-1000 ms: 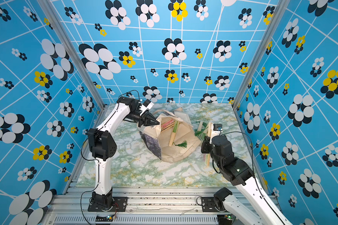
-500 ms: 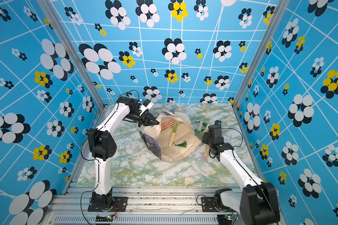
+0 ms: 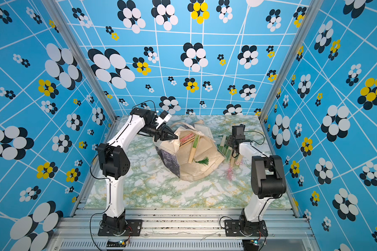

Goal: Take out the folding fans from the tote bags
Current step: Place the folding fan at the center of the board, then pick up the folding fan from the canvas bag.

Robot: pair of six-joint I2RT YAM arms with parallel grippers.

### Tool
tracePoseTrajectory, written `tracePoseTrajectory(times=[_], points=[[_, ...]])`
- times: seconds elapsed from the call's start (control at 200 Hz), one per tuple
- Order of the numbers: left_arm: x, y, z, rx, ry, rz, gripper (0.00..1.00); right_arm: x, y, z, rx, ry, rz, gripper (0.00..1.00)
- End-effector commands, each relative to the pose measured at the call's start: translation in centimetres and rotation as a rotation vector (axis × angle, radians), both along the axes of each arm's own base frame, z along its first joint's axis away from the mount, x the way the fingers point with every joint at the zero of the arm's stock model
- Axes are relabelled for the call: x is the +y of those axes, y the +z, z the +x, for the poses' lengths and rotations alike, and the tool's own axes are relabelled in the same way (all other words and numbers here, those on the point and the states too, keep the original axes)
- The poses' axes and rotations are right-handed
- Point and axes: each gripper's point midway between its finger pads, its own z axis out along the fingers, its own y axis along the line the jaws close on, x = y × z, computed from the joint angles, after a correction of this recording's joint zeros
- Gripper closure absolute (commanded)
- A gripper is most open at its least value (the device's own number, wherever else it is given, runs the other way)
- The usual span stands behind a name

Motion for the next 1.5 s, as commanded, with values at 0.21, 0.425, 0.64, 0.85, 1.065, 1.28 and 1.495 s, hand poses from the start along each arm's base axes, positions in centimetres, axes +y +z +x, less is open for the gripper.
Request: tracePoseTrajectory(times=[0.21,0.425,0.64,0.85,1.065,1.28,1.495], points=[[0.4,1.9,-2.3,0.172,0.001,0.028,1.00,6.9,8.5,-6.2,-0.348,0.301,0.322,0.38],[0.4,1.9,-2.1,0.185,0.005,0.017,1.00,13.7,15.5,-12.6,-0.519,0.622,0.524,0.36],[0.3,2.0,-1.9,0.190,0.008,0.007,1.00,19.1,14.3,-14.8,-0.474,0.730,0.517,0.34],[0.3,2.2,-2.0,0.190,0.006,0.004,1.00,22.6,9.6,-12.2,-0.450,0.654,0.433,0.34],[0.3,2.2,-2.1,0.191,0.007,0.005,1.00,24.3,6.6,-10.6,-0.464,0.571,0.309,0.35],[0.3,1.9,-1.9,0.200,0.008,0.010,1.00,23.9,6.1,-11.0,-0.503,0.551,0.288,0.35],[0.3,2.3,-2.0,0.189,0.007,0.005,1.00,25.9,2.8,-9.0,-0.397,0.494,0.343,0.35]])
